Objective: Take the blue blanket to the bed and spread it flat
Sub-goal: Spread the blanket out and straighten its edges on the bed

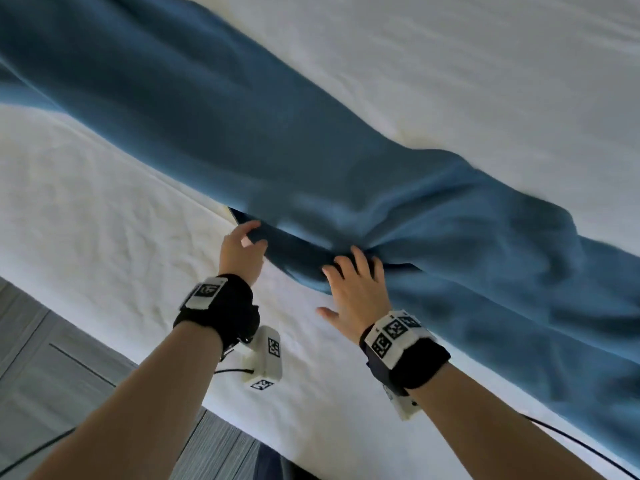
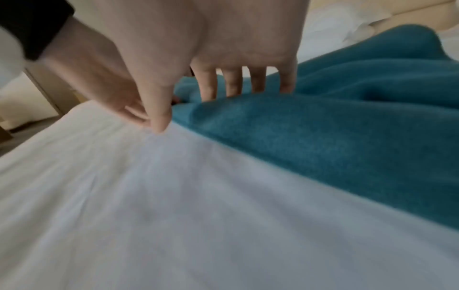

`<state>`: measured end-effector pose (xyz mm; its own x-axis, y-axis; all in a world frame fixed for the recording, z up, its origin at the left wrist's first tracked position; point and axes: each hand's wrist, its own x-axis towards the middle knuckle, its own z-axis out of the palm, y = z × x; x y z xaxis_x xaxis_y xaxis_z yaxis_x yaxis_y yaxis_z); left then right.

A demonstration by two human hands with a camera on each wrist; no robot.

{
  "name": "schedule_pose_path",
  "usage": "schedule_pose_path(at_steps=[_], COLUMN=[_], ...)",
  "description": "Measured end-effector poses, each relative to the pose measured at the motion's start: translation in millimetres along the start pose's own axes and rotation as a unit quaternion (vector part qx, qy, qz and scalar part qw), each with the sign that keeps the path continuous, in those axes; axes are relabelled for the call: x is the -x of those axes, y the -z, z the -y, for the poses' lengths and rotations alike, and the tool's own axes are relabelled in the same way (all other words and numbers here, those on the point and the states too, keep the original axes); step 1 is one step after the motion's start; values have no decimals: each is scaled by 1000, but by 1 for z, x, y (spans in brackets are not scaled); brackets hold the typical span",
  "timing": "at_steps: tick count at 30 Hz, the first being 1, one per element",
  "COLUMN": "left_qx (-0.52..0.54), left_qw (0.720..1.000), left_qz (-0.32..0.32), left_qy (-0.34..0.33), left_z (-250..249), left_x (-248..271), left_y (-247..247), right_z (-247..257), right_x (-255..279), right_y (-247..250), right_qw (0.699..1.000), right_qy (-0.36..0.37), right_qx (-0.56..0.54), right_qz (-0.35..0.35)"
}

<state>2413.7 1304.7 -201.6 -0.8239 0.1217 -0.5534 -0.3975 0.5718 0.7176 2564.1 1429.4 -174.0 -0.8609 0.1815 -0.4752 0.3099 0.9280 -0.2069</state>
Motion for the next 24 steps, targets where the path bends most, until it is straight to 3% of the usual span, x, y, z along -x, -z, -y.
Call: schedule_pose_path(at_steps=[3,6,8,10,13,15,18,20,22,24], left_qx=[-30,-146,-243,-353,-420,-410,-346,-286,-188,-28], left_qw=[999,986,964,925,889,899,938,958,979,991], left_qz=[8,-28,-32,-14,13,15,4,-12,-61,-117], left_qy=[-32,-74,-102,-140,-181,-152,-23,25,37,57], left_z=[-2,1,5,10,19,27,43,50,53,53], left_x=[-15,-9,4,18,36,49,60,59,49,34], left_y=[4,14,27,43,60,64,70,76,80,86], right_z=[3,6,7,9,8,10,20,29,37,44], right_x=[0,-4,-11,-19,-26,-21,-6,1,3,1], right_y=[-9,-5,2,10,18,17,9,6,7,11], right_qw=[999,998,997,997,996,998,996,988,986,990], right_qy=[-9,-33,-45,-46,-49,-30,15,38,56,64], right_qx=[36,49,47,32,-25,-39,-26,-17,-32,-89], right_qz=[-2,-15,-33,-62,-67,-27,88,147,153,94])
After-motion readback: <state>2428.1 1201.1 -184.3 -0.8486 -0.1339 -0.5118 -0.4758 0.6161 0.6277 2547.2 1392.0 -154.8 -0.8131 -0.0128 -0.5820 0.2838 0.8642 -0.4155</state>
